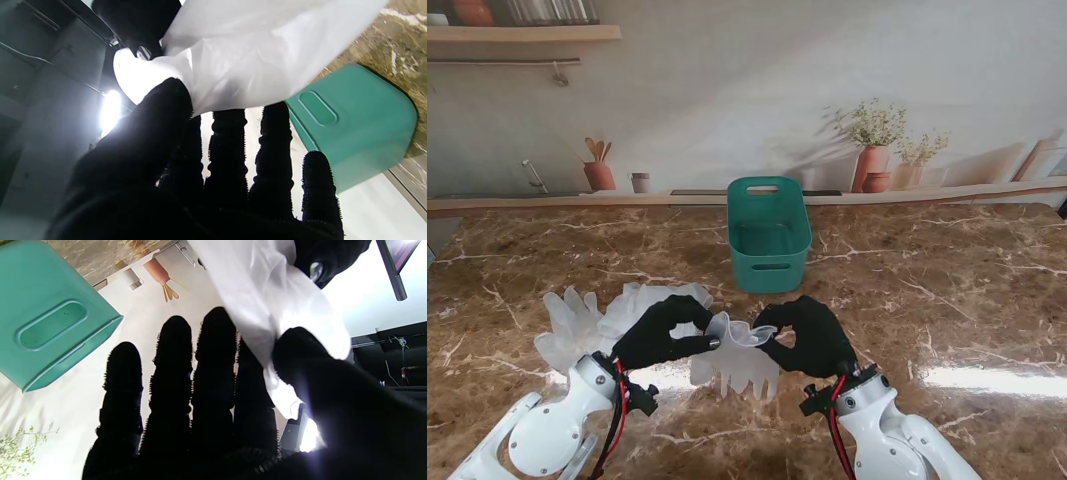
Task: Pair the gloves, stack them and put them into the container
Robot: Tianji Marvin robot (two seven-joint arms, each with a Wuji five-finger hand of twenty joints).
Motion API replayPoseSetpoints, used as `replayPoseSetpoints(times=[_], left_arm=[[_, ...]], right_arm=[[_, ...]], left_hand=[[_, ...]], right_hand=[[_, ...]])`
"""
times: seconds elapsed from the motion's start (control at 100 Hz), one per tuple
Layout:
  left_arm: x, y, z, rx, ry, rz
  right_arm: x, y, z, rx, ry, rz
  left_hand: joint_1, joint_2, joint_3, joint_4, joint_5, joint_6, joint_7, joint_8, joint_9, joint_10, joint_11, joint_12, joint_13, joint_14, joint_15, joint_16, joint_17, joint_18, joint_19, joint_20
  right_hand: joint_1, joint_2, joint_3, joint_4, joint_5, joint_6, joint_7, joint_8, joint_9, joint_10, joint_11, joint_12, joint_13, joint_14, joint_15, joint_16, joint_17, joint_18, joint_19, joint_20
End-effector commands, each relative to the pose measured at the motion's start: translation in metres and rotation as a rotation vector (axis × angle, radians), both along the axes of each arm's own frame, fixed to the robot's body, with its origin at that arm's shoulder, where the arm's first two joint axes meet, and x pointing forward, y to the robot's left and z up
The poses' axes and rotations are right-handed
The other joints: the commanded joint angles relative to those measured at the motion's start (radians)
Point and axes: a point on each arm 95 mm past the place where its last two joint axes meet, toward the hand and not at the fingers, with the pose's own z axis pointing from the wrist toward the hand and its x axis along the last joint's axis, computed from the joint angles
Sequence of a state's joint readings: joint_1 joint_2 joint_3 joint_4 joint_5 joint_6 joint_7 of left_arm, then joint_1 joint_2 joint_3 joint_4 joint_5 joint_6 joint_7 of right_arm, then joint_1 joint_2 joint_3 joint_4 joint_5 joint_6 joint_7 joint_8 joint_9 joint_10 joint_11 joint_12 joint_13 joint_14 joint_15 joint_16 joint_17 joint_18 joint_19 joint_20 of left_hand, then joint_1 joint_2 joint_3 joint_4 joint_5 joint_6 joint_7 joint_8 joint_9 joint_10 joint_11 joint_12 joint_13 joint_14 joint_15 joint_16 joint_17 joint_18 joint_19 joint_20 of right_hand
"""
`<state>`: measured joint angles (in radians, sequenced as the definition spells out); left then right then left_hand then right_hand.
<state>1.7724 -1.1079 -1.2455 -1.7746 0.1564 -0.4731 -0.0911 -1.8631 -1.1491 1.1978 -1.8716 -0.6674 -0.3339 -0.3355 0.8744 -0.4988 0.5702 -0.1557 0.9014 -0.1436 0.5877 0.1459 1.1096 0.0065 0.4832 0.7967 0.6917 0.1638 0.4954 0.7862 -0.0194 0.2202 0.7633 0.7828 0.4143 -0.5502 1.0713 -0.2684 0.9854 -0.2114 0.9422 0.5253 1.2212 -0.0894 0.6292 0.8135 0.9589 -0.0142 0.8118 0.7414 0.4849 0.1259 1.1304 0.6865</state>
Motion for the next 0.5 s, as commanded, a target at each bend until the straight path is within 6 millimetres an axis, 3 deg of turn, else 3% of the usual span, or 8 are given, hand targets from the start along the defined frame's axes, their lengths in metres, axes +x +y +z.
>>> replayPoseSetpoints(times=[0.0,0.16,0.26,0.49], left_arm=[[-0.009,-0.001,0.0,0.004,-0.007,-0.034],[-0.022,-0.001,-0.001,-0.009,-0.011,-0.08],[-0.032,0.002,-0.004,-0.016,0.009,-0.096],[-0.05,0.008,-0.009,-0.009,0.065,-0.144]], right_arm=[[-0.01,-0.001,-0.003,-0.009,0.037,0.022],[-0.027,-0.006,-0.001,-0.029,0.093,0.053],[-0.038,-0.007,0.0,-0.028,0.135,0.076],[-0.058,-0.008,0.001,0.016,0.262,0.113]], left_hand=[[0.021,-0.03,0.03,-0.015,-0.005,-0.027,-0.01,-0.003,0.054,-0.024,0.023,0.008,0.045,-0.005,0.039,0.016,-0.002,0.005,0.036,0.008],[0.021,-0.022,0.032,-0.019,0.026,-0.026,0.015,0.01,0.066,-0.018,0.045,0.004,0.062,-0.002,0.05,0.021,0.008,0.013,0.05,0.014],[-0.004,-0.036,0.031,-0.025,0.092,-0.008,0.171,-0.006,0.122,-0.028,0.064,-0.103,0.118,-0.002,0.071,0.022,0.037,0.026,0.095,0.037],[-0.05,-0.054,0.037,-0.035,0.116,0.042,0.229,-0.035,0.269,-0.039,0.021,-0.309,0.251,-0.018,0.094,-0.016,0.119,0.021,0.215,0.059]], right_hand=[[-0.024,0.026,0.006,-0.013,0.032,0.005,-0.003,0.024,0.024,0.009,0.016,-0.008,0.017,0.004,0.02,-0.007,0.008,0.012,0.05,0.037],[-0.044,0.044,0.007,0.002,0.071,0.03,-0.016,0.076,0.051,0.023,0.04,0.004,0.044,0.021,0.062,0.005,0.023,0.029,0.099,0.06],[-0.053,0.052,0.006,0.015,0.095,0.042,-0.023,0.111,0.069,0.028,0.058,0.014,0.06,0.03,0.09,0.012,0.033,0.038,0.127,0.071],[-0.072,0.056,0.013,0.047,0.144,0.07,-0.029,0.163,0.115,0.042,0.084,0.032,0.113,0.051,0.146,0.024,0.077,0.061,0.194,0.091]])
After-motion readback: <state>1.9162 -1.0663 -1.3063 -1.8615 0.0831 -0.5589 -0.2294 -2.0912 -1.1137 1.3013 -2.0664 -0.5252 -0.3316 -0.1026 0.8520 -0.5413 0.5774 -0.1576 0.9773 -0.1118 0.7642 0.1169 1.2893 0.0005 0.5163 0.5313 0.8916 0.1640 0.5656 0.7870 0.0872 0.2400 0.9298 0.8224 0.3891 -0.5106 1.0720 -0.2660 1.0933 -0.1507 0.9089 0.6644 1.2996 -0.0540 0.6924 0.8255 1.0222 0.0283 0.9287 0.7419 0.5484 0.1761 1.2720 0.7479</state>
